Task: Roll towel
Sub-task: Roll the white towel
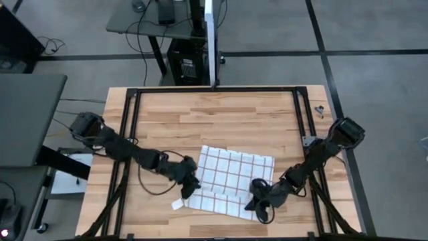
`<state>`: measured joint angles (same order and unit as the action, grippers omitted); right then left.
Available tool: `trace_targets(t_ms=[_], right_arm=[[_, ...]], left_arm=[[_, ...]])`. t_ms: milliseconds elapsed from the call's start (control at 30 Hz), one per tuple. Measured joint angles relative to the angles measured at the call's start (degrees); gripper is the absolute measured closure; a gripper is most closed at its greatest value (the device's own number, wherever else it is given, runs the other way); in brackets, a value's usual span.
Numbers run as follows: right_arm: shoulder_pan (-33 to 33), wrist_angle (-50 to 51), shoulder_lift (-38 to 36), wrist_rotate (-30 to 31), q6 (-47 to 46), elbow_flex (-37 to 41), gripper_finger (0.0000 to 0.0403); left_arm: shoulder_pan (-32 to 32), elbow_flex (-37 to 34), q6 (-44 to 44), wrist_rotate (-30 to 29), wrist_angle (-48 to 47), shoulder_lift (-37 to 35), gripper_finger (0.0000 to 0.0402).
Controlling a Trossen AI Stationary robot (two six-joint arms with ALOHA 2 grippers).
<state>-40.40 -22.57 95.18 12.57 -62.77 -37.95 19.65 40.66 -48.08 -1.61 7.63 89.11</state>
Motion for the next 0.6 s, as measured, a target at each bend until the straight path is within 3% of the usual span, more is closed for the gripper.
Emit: trace_targets(t_ms=[300, 600], right_arm=[[-3.3, 20.9, 0.2, 3.5, -1.7, -8.2, 0.0403], [-6.3, 25.3, 2.2, 3.9, -8.9, -8.5, 0.0403]], left_arm=[[-7.2, 0.0, 7.4, 1.8, -3.8, 4.6, 0.0279], [-8.6, 0.3, 9.4, 1.8, -3.8, 8.5, 0.028]])
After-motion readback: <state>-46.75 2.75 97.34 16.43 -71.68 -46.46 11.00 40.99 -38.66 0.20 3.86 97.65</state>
